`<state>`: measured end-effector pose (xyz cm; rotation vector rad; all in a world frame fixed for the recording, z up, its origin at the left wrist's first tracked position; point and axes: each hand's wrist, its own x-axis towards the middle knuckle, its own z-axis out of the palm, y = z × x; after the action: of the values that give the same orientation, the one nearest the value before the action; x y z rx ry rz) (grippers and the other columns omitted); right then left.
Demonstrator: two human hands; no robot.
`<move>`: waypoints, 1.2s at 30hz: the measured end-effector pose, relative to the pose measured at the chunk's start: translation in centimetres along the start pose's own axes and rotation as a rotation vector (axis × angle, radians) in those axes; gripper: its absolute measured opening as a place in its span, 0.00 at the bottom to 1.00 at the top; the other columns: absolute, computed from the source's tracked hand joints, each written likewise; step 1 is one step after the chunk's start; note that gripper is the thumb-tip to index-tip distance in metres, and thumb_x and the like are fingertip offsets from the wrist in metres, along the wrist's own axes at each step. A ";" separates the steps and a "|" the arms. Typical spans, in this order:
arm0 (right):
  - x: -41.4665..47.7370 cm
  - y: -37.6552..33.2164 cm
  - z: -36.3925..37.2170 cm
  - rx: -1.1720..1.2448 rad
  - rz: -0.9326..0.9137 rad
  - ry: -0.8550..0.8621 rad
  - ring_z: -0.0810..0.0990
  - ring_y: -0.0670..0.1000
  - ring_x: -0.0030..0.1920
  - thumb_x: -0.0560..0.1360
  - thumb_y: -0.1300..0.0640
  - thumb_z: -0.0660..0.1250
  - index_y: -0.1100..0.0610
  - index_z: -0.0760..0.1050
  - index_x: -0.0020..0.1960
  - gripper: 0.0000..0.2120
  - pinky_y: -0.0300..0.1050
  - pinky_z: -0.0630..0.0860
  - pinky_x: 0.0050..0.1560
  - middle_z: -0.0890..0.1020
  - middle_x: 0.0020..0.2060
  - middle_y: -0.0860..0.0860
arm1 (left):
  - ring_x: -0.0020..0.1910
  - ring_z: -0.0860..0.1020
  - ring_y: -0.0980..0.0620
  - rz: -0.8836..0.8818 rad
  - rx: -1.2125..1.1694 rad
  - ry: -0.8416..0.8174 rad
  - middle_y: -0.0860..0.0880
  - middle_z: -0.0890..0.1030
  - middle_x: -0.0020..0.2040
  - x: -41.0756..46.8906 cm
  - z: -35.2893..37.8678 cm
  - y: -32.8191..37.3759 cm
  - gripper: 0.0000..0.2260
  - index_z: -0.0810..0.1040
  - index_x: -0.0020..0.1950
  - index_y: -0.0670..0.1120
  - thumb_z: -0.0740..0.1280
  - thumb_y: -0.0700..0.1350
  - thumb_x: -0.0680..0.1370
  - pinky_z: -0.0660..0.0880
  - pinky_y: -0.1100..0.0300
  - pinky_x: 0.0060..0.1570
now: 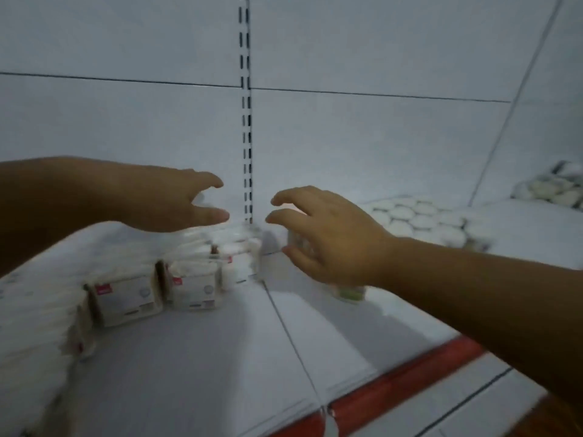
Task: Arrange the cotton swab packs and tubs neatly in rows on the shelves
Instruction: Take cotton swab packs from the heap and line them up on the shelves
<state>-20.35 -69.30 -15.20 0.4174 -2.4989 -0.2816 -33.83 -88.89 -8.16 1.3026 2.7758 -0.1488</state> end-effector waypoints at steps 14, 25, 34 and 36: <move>-37.5 22.8 -18.4 -0.404 0.957 -0.761 0.60 0.58 0.72 0.78 0.47 0.60 0.51 0.58 0.75 0.27 0.57 0.65 0.69 0.63 0.72 0.56 | 0.78 0.50 0.56 0.540 -0.006 0.064 0.55 0.52 0.79 10.6 -3.2 41.3 0.65 0.45 0.79 0.57 0.34 0.85 0.45 0.49 0.57 0.75; -51.5 32.7 -21.8 -0.169 1.055 -0.502 0.75 0.50 0.61 0.78 0.44 0.60 0.43 0.61 0.73 0.24 0.50 0.73 0.61 0.73 0.67 0.47 | 0.75 0.60 0.51 0.694 0.065 -0.019 0.52 0.58 0.78 20.6 -3.0 65.2 0.31 0.52 0.79 0.55 0.54 0.65 0.79 0.57 0.55 0.73; -57.8 48.0 -19.7 -0.159 1.111 -0.633 0.73 0.49 0.63 0.78 0.48 0.62 0.43 0.61 0.73 0.25 0.44 0.72 0.61 0.69 0.70 0.46 | 0.71 0.67 0.50 0.757 0.050 -0.094 0.51 0.66 0.74 37.6 -4.4 76.7 0.28 0.61 0.76 0.54 0.59 0.62 0.79 0.65 0.55 0.69; -59.2 51.8 -19.8 -0.169 1.142 -0.605 0.75 0.49 0.58 0.76 0.48 0.62 0.44 0.65 0.70 0.23 0.45 0.74 0.58 0.73 0.65 0.47 | 0.69 0.68 0.51 0.767 -0.042 -0.079 0.50 0.67 0.73 41.1 -3.7 79.3 0.27 0.62 0.76 0.52 0.61 0.60 0.79 0.66 0.57 0.67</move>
<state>25.36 -2.25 -14.68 -1.3090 -2.7716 -0.1429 0.92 -6.68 -13.33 2.1588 2.0113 -0.0867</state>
